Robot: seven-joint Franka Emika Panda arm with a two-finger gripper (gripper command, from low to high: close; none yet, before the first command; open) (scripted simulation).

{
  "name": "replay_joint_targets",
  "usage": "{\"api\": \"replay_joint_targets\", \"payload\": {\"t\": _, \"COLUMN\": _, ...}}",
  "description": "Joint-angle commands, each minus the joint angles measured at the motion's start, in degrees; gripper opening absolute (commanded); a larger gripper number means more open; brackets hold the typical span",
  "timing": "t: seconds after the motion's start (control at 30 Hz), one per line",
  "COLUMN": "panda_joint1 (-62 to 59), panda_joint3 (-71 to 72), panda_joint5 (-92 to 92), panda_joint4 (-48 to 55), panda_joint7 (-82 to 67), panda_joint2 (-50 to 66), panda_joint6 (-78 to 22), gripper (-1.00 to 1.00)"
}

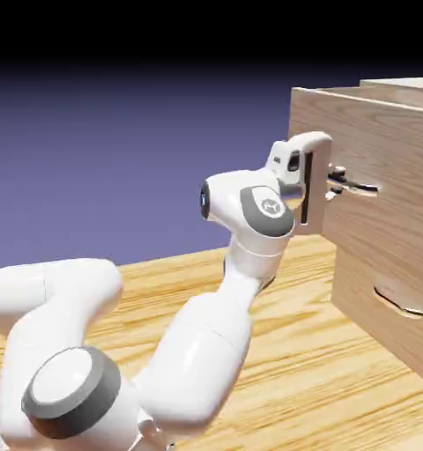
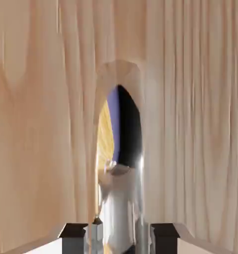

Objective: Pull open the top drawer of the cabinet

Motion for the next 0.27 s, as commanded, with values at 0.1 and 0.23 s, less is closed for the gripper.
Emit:
{"api": "replay_joint_targets", "payload": {"t": 0.1, "panda_joint1": -7.1, "panda_joint3": 1.4, "panda_joint5": 2.9, "panda_joint4": -6.6, "panda_joint7": -0.4, "panda_joint2": 1.5, "panda_joint6": 0.3, "gripper": -1.00}}
{"api": "replay_joint_targets", "payload": {"t": 0.23, "panda_joint1": -11.2, "panda_joint3": 2.3, "panda_joint5": 5.1, "panda_joint4": -9.9, "panda_joint7": -0.8, "panda_joint2": 2.2, "panda_joint6": 1.1, "gripper": 1.00}}
